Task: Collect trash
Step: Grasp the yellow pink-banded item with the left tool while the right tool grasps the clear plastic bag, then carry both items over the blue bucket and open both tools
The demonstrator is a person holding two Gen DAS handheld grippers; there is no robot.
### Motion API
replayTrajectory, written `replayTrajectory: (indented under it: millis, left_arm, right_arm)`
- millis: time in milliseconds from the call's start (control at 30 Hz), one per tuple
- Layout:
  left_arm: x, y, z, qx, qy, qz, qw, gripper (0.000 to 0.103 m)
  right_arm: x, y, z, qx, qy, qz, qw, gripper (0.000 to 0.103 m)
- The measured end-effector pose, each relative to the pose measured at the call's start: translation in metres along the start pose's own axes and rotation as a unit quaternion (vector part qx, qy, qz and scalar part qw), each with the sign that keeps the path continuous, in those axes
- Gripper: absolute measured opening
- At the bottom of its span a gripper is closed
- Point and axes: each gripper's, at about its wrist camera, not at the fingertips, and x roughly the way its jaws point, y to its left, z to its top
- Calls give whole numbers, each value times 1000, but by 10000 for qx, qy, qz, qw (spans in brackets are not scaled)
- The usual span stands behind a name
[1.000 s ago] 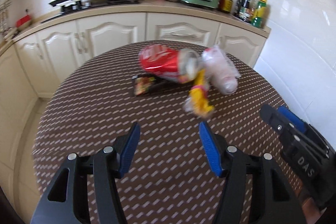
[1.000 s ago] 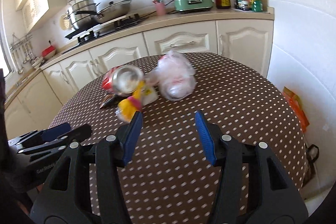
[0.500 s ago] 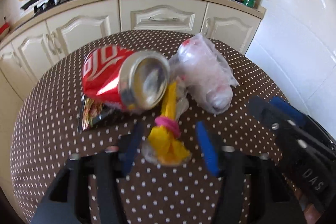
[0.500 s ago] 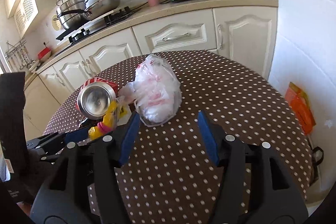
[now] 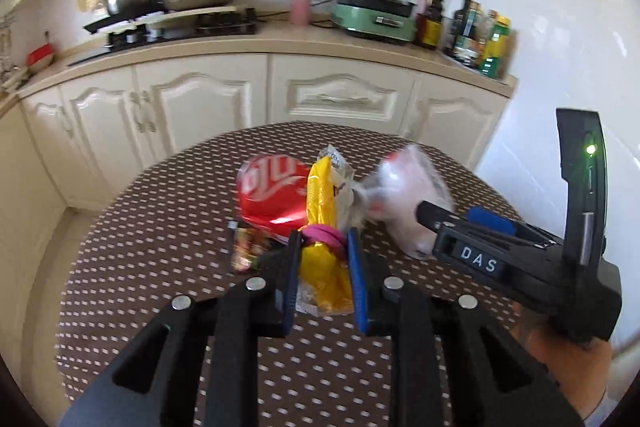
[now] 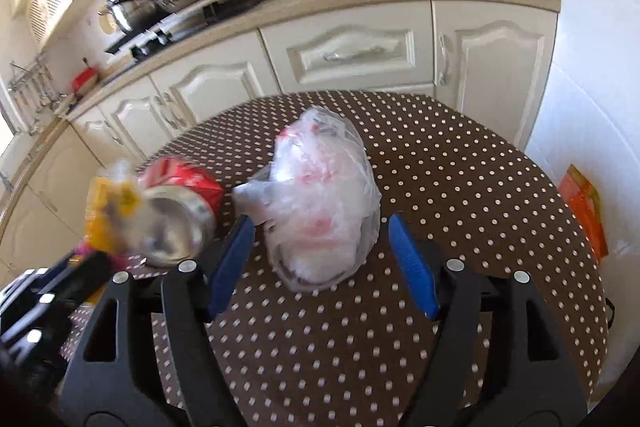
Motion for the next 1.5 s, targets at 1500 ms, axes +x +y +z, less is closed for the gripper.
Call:
replayTrajectory:
  millis: [1500]
  left_arm:
    - [-180, 308, -169, -2307, -336, 1329, 9633, 22]
  right_arm:
    - [-87, 346, -182, -2155, -46, 2151, 9525, 36]
